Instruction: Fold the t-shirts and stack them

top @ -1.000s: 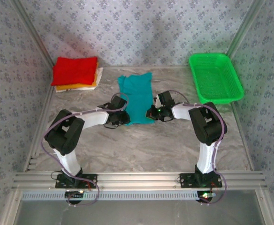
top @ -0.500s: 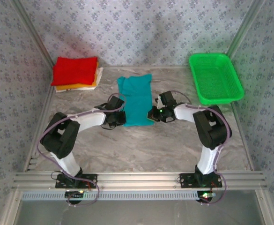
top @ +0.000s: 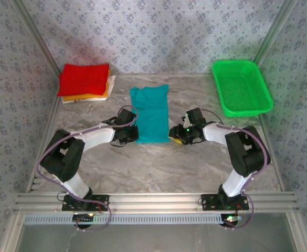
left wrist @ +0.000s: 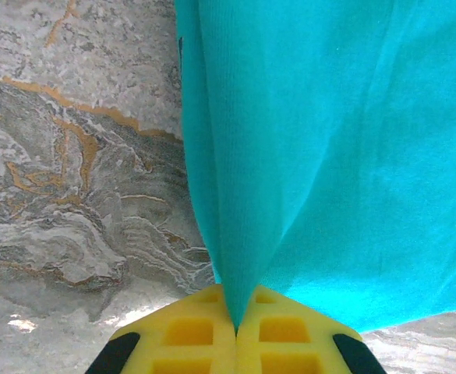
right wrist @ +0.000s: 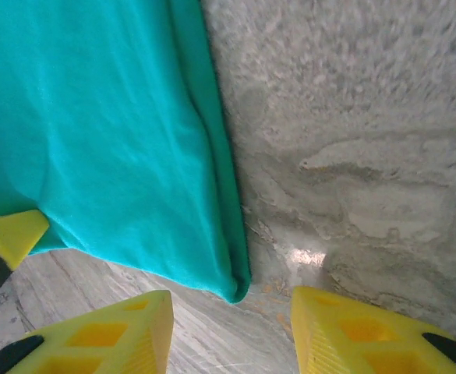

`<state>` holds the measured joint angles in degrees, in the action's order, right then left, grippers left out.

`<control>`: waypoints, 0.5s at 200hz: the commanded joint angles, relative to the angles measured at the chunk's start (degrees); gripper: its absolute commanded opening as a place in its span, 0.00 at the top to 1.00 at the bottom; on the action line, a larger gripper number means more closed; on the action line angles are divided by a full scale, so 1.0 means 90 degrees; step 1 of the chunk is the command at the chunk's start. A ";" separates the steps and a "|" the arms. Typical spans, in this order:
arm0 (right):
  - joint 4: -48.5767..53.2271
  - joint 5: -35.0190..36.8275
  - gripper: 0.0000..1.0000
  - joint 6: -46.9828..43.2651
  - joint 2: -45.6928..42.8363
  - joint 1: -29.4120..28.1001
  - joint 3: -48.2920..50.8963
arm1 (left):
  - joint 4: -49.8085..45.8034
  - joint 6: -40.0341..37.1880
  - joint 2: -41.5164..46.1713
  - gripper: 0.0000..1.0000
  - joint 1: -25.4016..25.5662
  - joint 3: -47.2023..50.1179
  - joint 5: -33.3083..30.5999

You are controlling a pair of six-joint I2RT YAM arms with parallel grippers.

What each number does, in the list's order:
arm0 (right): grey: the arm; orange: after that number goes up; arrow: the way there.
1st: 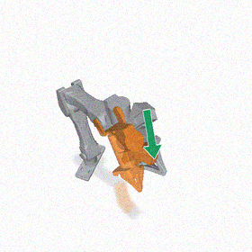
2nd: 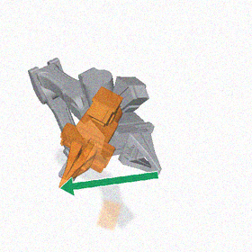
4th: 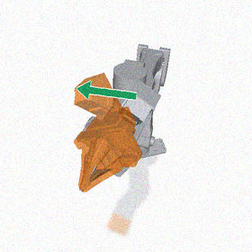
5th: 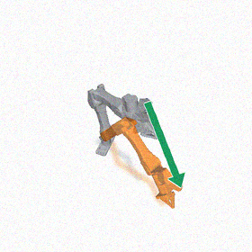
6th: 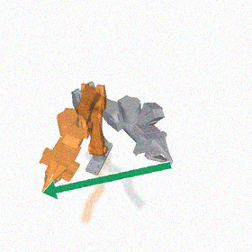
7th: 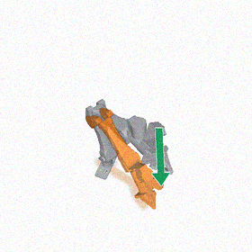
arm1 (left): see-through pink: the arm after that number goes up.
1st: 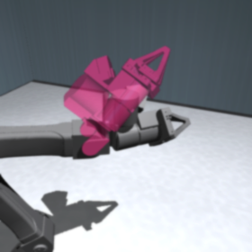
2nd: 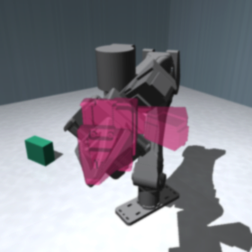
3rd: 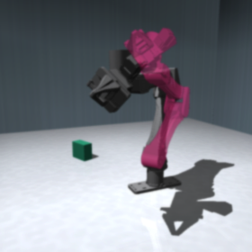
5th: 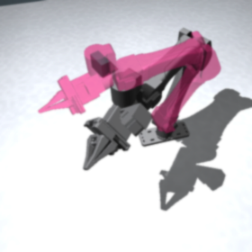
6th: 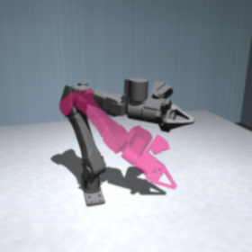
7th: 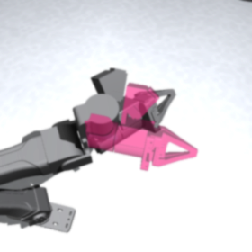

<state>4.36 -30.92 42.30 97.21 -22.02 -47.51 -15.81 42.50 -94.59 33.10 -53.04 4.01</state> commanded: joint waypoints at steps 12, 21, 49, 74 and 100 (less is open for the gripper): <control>-0.0339 -0.0216 0.54 0.0309 0.0380 -0.0224 -0.0164 | 0.0158 -0.0094 -0.0055 1.00 -0.0006 0.0024 0.0220; -0.0464 -0.0293 0.55 0.0415 0.0464 -0.0279 -0.0185 | 0.0197 -0.0089 -0.0076 1.00 0.0000 0.0028 0.0275; -0.0457 -0.0126 0.56 0.0499 0.0583 -0.0457 -0.0336 | 0.0292 -0.0026 -0.0079 1.00 0.0013 0.0121 0.0296; -0.0448 -0.0004 0.58 0.0604 0.0681 -0.0581 -0.0444 | 0.0298 -0.0035 -0.0076 1.00 0.0014 0.0134 0.0316; -0.0514 0.0303 0.65 0.0760 0.0666 -0.0544 -0.0341 | 0.0275 -0.0074 -0.0038 1.00 0.0010 0.0155 0.0277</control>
<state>0.25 -30.30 46.74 102.19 -26.55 -50.41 -13.69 42.52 -94.72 33.12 -52.16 5.82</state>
